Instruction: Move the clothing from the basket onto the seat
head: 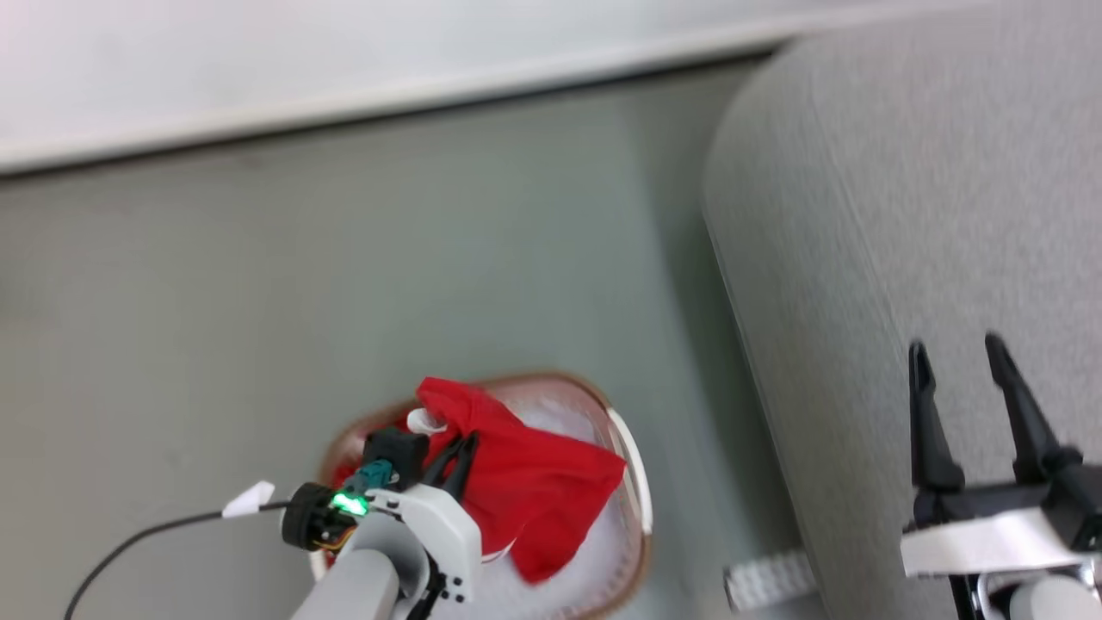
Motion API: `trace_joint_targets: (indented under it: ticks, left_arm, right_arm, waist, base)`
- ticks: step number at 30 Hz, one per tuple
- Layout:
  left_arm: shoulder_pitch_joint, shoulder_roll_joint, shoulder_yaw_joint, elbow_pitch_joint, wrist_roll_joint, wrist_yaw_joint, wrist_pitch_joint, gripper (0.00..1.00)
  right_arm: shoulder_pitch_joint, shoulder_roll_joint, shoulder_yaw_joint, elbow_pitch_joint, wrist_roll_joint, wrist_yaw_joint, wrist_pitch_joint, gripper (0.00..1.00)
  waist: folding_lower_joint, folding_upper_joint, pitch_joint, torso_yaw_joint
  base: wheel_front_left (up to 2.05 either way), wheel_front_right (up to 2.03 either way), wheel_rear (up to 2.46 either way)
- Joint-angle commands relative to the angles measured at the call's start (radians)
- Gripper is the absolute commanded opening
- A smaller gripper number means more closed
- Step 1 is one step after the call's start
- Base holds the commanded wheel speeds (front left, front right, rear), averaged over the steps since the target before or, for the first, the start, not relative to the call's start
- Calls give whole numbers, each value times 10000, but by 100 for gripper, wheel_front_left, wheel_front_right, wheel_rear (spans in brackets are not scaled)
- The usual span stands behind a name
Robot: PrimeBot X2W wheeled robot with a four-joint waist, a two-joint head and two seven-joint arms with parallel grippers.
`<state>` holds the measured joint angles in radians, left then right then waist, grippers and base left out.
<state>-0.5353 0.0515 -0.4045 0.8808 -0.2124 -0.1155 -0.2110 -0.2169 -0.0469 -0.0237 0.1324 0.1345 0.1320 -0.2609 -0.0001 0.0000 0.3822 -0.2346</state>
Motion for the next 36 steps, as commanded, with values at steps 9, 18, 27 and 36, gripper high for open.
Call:
trace_joint_targets:
  ticks: [9,18,27,36]
  left_arm:
    - [1172,30,-44,-3307,-919,387,982,0]
    - [1648,604,-89,-6405,-903,628,2494,0]
    - [2054,958,-156,-8375,-1050,849,3487,0]
    - [2191,889,-429,-8889,-1036,920,3725,0]
  right_arm:
    - [1320,-35,-144,295,-431,-25,-20,100]
    - [1829,-562,632,195,-80,-25,-20,100]
    - [1457,-2572,3346,-437,1323,-25,47,100]
    - [-821,-4725,7027,-925,2351,-25,1195,100]
  waist:
    - [1,0,-3240,1352]
    - [1,0,-4075,1364]
    - [1,0,-4252,1287]
    - [1,0,-4279,1284]
  base:
    - [0,0,0]
    - [0,0,0]
    - [0,0,0]
    - [0,0,0]
